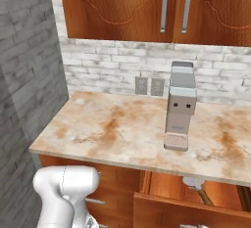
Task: Take the pizza cutter from the drawer on the right and place it on the dining counter for cutting.
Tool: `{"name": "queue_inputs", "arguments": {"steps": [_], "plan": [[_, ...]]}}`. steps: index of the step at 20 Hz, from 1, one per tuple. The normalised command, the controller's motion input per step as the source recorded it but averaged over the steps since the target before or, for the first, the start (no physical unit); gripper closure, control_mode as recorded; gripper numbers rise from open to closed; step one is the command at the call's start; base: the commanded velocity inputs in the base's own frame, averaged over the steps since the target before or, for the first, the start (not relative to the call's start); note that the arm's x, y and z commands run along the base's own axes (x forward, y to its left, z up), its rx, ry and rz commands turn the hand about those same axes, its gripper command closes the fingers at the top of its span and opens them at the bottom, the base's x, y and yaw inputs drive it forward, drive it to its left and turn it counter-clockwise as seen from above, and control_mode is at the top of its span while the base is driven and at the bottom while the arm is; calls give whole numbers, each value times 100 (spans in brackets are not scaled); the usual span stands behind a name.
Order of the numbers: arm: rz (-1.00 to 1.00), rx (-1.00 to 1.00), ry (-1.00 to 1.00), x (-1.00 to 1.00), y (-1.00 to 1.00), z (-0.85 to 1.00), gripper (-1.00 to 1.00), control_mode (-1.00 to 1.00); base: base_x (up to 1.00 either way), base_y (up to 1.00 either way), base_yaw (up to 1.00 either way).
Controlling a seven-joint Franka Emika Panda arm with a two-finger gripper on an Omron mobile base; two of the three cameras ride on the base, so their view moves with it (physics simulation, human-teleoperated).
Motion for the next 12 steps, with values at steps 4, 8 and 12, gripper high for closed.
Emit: {"name": "queue_inputs", "arguments": {"steps": [4,8,12], "plan": [[0,0,0,-86,-34,-24,100,-100,0,0,0],[0,0,0,-85,-32,-26,100,-100,0,0,0],[0,0,0,-80,-26,-29,100,-100,0,0,0]]}}
